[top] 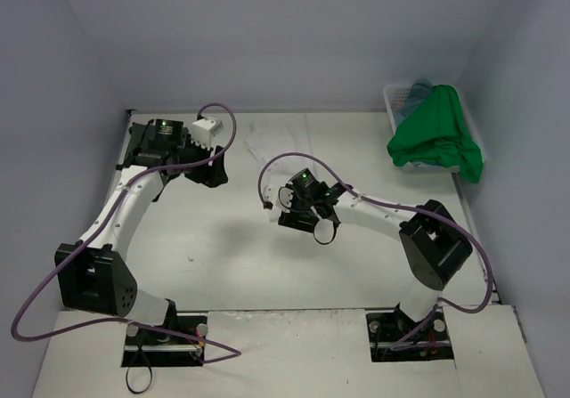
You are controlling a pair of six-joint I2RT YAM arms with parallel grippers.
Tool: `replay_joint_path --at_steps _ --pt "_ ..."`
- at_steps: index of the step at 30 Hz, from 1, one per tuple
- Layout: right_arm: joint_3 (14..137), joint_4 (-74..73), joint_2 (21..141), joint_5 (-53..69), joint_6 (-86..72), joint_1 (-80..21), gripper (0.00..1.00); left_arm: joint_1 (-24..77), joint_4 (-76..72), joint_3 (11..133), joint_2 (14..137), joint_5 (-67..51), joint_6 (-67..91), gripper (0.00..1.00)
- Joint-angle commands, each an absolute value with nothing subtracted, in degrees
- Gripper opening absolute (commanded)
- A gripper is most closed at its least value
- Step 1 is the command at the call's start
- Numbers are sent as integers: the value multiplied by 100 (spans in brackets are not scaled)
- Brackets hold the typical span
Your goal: Fold and stack the t-shirts
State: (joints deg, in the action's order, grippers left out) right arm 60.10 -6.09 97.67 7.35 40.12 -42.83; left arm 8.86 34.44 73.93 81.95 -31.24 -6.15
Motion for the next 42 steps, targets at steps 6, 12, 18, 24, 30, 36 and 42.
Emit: replay_joint_path --at_steps 6,12,18,24,30,36,42 --pt "5722 122 9641 317 4254 -4535 62 853 3313 7743 8051 -3067 -765 58" --pt "5722 351 9966 185 4482 -4535 62 853 3322 7743 8095 -3024 -791 58" --pt "5731 536 10046 176 4544 -4535 62 853 3314 7743 8104 -3006 -800 58" --pt "5722 720 10248 79 4702 -4535 62 853 3313 7734 8121 -2997 -817 58" --pt "5801 800 10503 105 4816 -4430 62 853 3305 7717 8104 -3015 -817 58" --pt "5976 668 10863 289 4869 -4298 62 853 3340 7752 8130 -3050 -800 58" --pt "6116 361 11197 614 4940 -4193 56 853 3366 7787 8200 -3059 -782 58"
